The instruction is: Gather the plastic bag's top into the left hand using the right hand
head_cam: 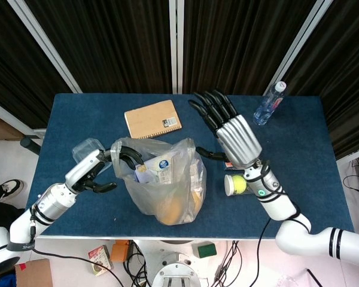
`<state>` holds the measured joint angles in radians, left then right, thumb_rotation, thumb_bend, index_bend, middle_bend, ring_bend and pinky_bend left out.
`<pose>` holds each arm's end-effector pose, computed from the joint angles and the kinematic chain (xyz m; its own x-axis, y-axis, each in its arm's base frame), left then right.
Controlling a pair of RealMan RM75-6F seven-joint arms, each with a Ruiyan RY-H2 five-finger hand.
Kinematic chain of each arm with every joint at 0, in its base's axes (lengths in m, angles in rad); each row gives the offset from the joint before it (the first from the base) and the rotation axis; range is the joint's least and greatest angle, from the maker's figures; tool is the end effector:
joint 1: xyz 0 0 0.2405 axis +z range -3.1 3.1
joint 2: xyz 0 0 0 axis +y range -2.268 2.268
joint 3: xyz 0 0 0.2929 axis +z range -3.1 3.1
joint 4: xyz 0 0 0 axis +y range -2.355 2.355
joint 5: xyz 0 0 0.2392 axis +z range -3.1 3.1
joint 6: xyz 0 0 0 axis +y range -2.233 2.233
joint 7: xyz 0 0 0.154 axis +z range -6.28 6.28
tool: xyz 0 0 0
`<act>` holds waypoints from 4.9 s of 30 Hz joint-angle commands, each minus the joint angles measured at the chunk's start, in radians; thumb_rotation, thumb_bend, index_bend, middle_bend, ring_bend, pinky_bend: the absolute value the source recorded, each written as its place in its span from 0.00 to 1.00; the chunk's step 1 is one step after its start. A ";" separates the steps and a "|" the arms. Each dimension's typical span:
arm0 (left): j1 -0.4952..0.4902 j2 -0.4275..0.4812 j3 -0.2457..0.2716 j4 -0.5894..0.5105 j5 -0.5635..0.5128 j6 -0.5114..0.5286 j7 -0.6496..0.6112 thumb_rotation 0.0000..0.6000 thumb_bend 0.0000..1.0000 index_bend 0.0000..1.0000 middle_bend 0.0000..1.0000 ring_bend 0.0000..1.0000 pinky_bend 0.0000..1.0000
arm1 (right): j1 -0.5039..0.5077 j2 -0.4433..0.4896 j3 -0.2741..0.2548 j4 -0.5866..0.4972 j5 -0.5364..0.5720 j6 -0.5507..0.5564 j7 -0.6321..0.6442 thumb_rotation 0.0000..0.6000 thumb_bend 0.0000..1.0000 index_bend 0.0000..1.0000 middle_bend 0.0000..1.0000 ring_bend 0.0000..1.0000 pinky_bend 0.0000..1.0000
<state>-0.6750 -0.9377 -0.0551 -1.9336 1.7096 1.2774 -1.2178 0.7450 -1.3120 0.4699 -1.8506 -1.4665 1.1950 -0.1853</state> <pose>-0.1243 0.3044 0.1417 -0.4706 0.6705 0.5735 0.5823 -0.2523 0.7728 -0.0219 -0.3706 0.1121 0.0528 0.1563 0.9863 -0.7153 -0.6832 0.1465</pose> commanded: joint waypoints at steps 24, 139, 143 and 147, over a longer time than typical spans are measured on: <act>-0.078 -0.003 -0.059 -0.062 -0.096 -0.158 0.030 0.40 0.11 0.30 0.33 0.24 0.39 | 0.266 -0.027 0.153 -0.078 0.306 -0.076 -0.189 1.00 0.12 0.00 0.00 0.00 0.00; -0.256 0.105 -0.484 -0.125 -0.540 -0.428 -0.182 0.20 0.11 0.42 0.49 0.39 0.52 | -0.435 0.286 -0.367 0.055 -0.283 0.453 0.364 1.00 0.03 0.00 0.00 0.00 0.00; -0.311 0.169 -0.568 -0.119 -0.660 -0.477 -0.106 0.20 0.11 0.41 0.49 0.39 0.52 | -0.543 0.201 -0.436 0.192 -0.265 0.543 0.417 1.00 0.04 0.00 0.00 0.00 0.00; -0.378 0.236 -0.642 -0.109 -0.799 -0.531 -0.010 0.20 0.11 0.40 0.48 0.38 0.52 | -0.608 0.139 -0.477 0.303 -0.219 0.554 0.494 1.00 0.05 0.00 0.00 0.00 0.00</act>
<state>-1.0043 -0.7526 -0.6433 -2.0486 0.9885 0.7897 -1.2929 0.1966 -1.1181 0.0416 -1.6195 -1.7015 1.7203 0.2491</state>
